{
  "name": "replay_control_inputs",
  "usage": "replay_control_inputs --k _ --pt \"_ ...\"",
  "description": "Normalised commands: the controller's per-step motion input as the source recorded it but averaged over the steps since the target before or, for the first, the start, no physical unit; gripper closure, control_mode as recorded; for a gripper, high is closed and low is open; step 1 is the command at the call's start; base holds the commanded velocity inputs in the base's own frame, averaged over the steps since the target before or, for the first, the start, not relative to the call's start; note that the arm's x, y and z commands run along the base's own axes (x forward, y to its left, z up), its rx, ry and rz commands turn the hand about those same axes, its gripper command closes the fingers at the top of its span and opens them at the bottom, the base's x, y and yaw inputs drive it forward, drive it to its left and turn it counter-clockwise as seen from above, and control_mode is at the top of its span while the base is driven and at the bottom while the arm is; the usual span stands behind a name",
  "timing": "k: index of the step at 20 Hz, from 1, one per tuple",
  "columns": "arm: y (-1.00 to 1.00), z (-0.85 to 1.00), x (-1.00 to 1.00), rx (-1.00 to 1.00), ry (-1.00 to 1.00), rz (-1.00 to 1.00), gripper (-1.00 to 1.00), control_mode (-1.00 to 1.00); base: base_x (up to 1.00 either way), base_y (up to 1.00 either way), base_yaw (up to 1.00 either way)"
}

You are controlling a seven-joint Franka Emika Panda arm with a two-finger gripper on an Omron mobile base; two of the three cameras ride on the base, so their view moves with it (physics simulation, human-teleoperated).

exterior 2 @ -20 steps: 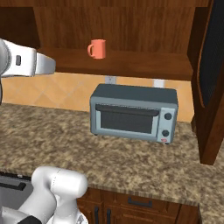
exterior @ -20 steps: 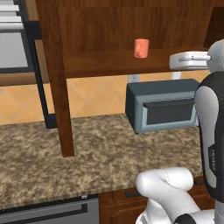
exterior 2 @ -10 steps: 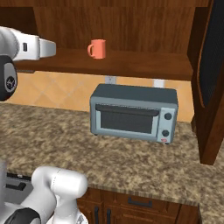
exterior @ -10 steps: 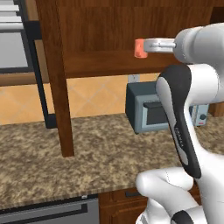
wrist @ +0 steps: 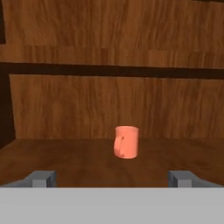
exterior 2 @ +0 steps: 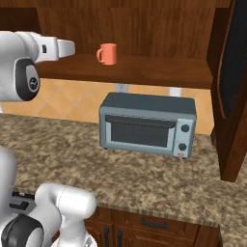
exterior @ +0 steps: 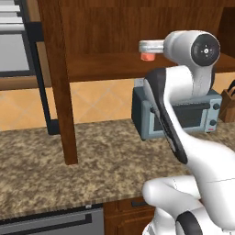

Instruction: Gather all objects into one cabinet and sort the glasses and bowls to opposite sides.

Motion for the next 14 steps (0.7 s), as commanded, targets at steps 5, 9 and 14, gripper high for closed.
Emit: replay_control_inputs --k 5,9,14 --pt "0.00 0.02 0.33 -0.17 0.00 -0.12 -1.00 -1.00 0.00 0.00 0.00" --pt "-0.03 -0.13 0.18 0.06 0.00 0.00 -1.00 -1.00 0.00 0.00 0.00" --pt "-0.26 -0.17 0.71 0.31 0.00 0.00 -1.00 -1.00 0.00 0.00 0.00"
